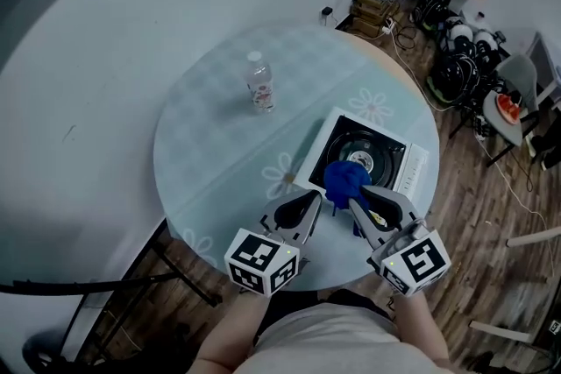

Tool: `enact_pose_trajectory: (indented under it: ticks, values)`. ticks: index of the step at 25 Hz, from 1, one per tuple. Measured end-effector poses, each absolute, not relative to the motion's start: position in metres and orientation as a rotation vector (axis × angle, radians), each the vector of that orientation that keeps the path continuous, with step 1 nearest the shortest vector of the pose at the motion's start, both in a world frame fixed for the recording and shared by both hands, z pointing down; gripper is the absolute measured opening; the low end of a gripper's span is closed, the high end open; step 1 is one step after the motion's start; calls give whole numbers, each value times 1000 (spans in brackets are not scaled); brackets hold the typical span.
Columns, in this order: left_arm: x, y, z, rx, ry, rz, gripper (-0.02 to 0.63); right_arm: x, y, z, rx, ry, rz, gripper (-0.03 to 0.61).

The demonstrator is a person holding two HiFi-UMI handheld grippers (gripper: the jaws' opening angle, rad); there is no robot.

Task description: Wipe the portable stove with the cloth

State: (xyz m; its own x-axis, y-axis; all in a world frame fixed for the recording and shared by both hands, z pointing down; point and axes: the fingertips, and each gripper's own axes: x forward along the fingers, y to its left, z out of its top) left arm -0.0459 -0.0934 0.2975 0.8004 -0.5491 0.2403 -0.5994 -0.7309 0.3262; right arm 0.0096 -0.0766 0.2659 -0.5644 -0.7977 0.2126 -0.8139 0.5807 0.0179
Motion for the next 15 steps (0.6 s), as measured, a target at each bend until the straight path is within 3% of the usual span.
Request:
enact_pose_trajectory:
  ticks: [15]
  values:
    - [-62, -166, 313, 2583, -799, 178, 23, 2, -156, 281, 1364, -2504, 137, 70]
